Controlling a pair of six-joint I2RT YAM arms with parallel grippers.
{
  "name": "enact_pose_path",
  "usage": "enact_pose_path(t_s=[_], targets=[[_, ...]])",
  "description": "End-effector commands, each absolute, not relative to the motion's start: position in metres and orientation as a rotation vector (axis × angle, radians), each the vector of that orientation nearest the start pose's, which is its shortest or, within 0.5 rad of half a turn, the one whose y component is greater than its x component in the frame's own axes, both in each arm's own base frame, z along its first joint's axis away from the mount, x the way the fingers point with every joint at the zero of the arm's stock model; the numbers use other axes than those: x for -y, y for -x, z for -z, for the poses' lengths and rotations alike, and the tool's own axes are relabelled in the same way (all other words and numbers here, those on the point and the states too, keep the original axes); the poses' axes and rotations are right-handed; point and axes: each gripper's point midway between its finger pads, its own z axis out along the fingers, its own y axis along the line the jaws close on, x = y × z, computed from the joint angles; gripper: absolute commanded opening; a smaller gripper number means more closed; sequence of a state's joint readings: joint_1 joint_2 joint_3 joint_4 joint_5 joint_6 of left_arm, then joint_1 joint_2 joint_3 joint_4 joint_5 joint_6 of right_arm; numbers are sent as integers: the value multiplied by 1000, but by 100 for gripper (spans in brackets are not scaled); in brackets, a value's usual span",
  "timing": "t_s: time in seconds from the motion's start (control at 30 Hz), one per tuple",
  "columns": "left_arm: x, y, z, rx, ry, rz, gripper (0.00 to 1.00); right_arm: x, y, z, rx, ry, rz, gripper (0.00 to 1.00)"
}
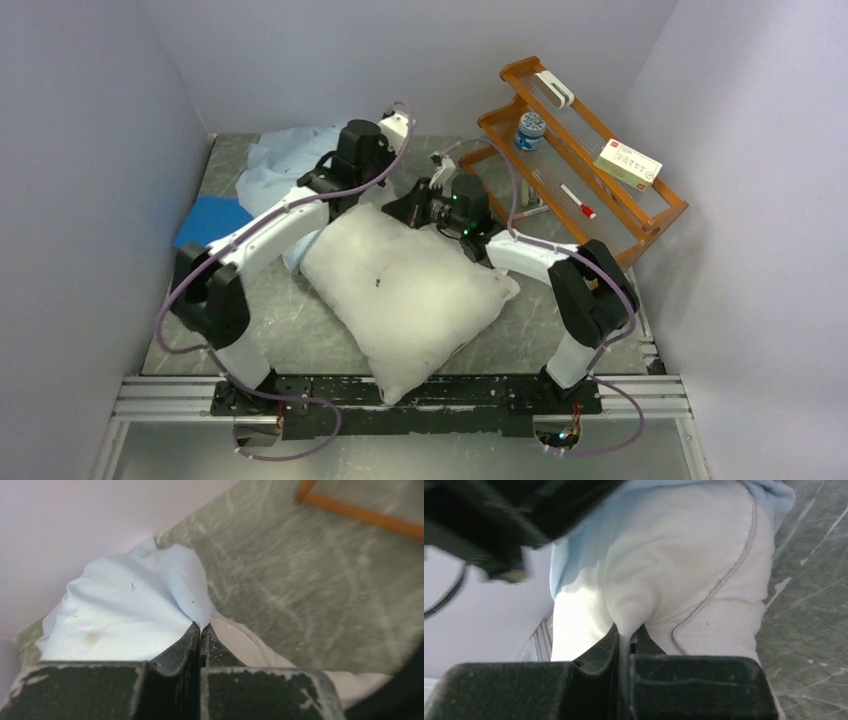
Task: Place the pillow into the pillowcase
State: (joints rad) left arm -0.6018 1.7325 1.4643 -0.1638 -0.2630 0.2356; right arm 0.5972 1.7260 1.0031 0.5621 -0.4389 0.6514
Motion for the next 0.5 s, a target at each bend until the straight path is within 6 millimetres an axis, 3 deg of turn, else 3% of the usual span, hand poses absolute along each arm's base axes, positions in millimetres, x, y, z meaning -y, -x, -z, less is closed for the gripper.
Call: enact_pose_path(t_s=[0.0,0.1,0.27,0.37,0.47], targets=[[301,-396,-335,-1626,-657,381,5,-369,-335,-254,-1630,291,-1338,0],[315,-359,-345,-1589,-677,561,5,-364,-325,-275,-1518,253,-1292,0],[336,-309,-321,-1607,-732,781,5,-350,-339,-285,-1432,70,-1211,0],[348,-289,-299,-1623,-770,881,5,-338,-365,-272,-1455,-81,-1159,0],[347,-285,-274,-1680,-804,879,5,-333,-390,-254,-1503,-149,-1154,0]])
